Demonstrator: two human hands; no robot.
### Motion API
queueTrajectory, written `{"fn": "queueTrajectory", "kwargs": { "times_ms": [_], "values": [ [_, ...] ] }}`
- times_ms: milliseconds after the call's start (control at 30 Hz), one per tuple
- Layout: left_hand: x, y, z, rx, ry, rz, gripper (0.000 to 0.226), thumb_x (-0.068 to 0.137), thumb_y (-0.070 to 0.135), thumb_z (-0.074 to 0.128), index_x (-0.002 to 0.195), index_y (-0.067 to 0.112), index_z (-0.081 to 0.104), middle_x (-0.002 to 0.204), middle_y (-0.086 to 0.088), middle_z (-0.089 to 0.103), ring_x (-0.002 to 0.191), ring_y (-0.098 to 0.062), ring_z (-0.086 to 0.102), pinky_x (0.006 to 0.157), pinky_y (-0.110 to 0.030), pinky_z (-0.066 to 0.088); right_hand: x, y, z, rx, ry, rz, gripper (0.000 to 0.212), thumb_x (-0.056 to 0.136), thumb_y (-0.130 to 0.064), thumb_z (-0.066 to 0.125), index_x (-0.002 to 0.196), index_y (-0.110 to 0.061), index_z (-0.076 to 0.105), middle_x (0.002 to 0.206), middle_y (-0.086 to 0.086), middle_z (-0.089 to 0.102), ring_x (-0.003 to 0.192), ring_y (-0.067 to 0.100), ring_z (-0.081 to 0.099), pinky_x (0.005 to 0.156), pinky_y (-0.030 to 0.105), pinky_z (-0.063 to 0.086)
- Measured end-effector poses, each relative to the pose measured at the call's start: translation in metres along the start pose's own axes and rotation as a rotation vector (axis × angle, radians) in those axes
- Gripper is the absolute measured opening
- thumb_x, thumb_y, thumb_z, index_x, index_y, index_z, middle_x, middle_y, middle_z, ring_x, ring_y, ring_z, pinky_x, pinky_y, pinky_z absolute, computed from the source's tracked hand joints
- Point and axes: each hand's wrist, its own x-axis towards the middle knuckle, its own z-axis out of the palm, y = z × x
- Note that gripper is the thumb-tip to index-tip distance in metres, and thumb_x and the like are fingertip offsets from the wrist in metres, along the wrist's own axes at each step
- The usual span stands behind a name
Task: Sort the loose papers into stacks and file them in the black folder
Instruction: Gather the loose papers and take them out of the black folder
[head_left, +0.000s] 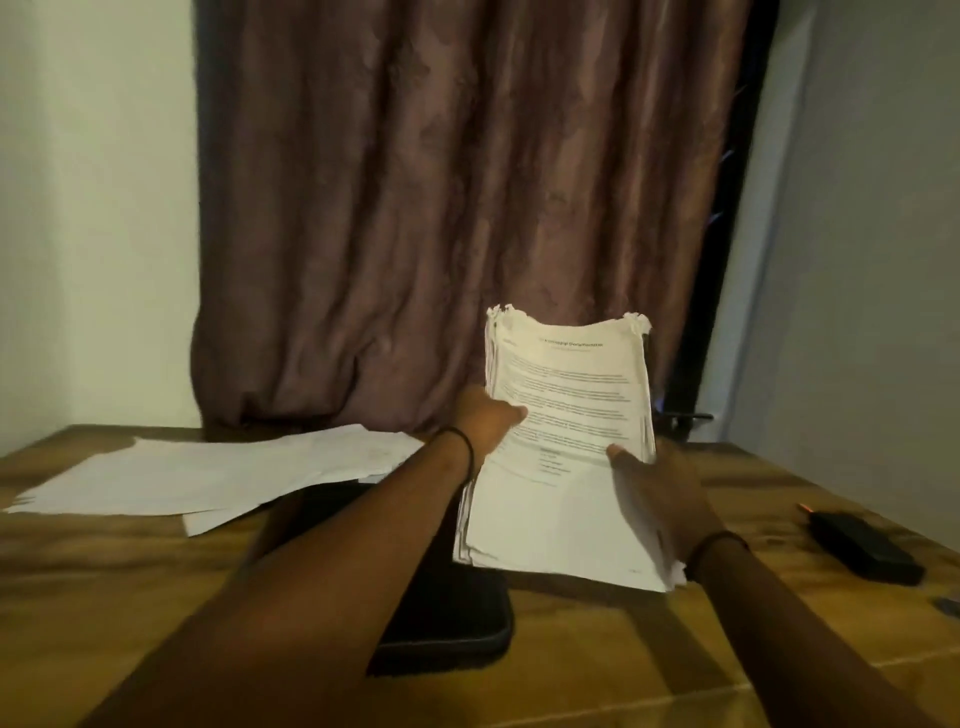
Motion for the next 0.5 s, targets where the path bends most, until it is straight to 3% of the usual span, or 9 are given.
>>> {"fn": "queueTrajectory", "kwargs": {
  "times_ms": [67, 167, 300, 400, 500],
  "values": [
    [-0.002, 0.007, -0.042, 0.034, 0.065, -0.01, 0.034, 0.082, -0.001, 0.071, 0.115, -0.003, 0.066, 0.118, -0.017, 0.067, 0.101, -0.03, 0.066, 0.091, -0.041, 0.055, -0.008, -0.015, 0.036, 0.061, -0.058, 0.022, 0.016, 0.092, -0.032, 0.064, 0.108, -0.03, 0.065, 0.111, -0.003, 0.071, 0.099, 0.021, 0.068, 0.091, 0.045, 0.055],
    [-0.021, 0.009, -0.117, 0.21, 0.213, -0.038, 0.029, 0.086, 0.004, 0.07, 0.113, -0.004, 0.065, 0.108, -0.011, 0.067, 0.09, -0.025, 0.062, 0.064, -0.021, 0.054, -0.027, -0.032, 0.102, 0.194, -0.266, 0.089, 0.024, 0.094, -0.023, 0.064, 0.117, -0.019, 0.068, 0.116, 0.001, 0.071, 0.102, 0.024, 0.069, 0.095, 0.045, 0.054],
    [-0.057, 0.002, -0.238, 0.489, 0.356, -0.16, 0.036, 0.089, 0.018, 0.067, 0.117, -0.004, 0.062, 0.117, -0.02, 0.066, 0.098, -0.032, 0.063, 0.073, -0.029, 0.045, -0.062, -0.067, 0.2, 0.063, -0.515, 0.045, 0.029, 0.094, -0.019, 0.065, 0.12, -0.007, 0.067, 0.12, 0.01, 0.069, 0.102, 0.026, 0.068, 0.097, 0.042, 0.053],
    [-0.096, 0.0, -0.32, 0.649, 0.449, -0.303, 0.046, 0.093, 0.027, 0.062, 0.125, -0.005, 0.055, 0.125, -0.02, 0.061, 0.114, -0.034, 0.059, 0.076, -0.027, 0.041, -0.092, -0.102, 0.267, -0.146, -0.655, -0.024, 0.036, 0.095, -0.032, 0.063, 0.118, -0.005, 0.065, 0.116, 0.01, 0.069, 0.096, 0.024, 0.065, 0.083, 0.032, 0.05],
    [-0.132, -0.003, -0.381, 0.783, 0.47, -0.387, 0.045, 0.096, 0.029, 0.057, 0.124, -0.006, 0.057, 0.127, -0.021, 0.061, 0.108, -0.03, 0.061, 0.061, -0.021, 0.04, -0.122, -0.127, 0.319, -0.234, -0.737, -0.104, 0.037, 0.094, -0.038, 0.062, 0.114, -0.008, 0.067, 0.104, 0.006, 0.067, 0.087, 0.019, 0.06, 0.076, 0.027, 0.044]
  ]
}}
